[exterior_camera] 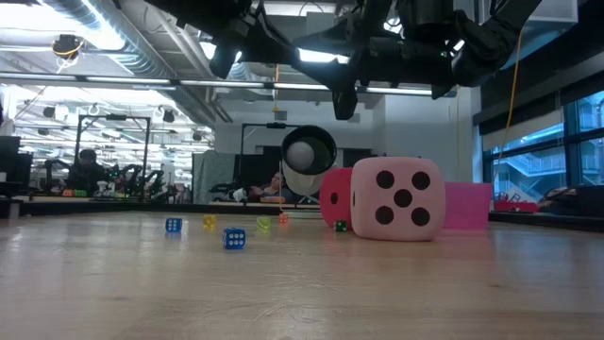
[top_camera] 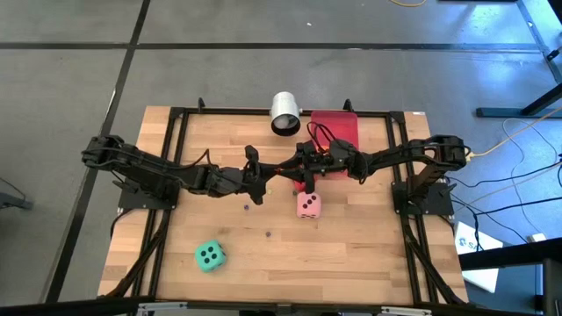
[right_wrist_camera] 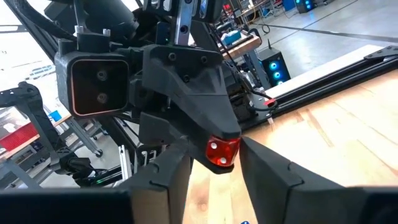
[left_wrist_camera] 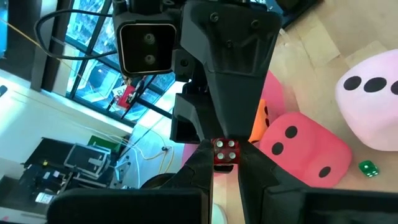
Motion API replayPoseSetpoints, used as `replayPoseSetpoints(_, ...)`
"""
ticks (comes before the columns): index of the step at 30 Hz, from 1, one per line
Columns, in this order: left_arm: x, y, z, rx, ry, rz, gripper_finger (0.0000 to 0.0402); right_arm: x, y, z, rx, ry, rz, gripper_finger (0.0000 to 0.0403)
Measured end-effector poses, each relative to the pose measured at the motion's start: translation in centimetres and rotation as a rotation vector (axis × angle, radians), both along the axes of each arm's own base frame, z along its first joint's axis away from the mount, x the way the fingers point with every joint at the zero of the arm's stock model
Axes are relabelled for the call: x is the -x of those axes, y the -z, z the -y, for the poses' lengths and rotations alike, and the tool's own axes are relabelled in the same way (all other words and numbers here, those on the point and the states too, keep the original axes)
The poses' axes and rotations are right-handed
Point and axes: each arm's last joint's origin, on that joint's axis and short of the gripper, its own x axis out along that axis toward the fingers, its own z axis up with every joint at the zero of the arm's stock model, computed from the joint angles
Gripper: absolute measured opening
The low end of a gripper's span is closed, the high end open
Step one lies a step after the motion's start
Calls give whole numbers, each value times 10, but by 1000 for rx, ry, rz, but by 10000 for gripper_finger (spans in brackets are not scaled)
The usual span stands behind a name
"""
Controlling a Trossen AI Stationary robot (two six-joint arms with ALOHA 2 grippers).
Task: Pick & Place Dice
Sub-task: Put the small red dice into the red bin
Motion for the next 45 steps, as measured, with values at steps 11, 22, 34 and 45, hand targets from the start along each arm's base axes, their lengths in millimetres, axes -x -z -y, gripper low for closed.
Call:
replayPoseSetpoints(11, 0, 0, 1, 8, 25, -3, 29, 0, 0, 0, 18, -2, 0, 71)
replayPoseSetpoints(22, 0, 1, 1, 2, 21, -8, 29, 0, 2, 0, 20, -4, -16, 59)
replayPoseSetpoints(34, 0, 1, 1, 23, 21, 6, 68, 0, 2, 1, 45, -17, -11, 52)
replayPoseSetpoints(45, 0, 0, 1, 66, 11, 29, 151, 1, 2, 3, 42, -46, -15, 52)
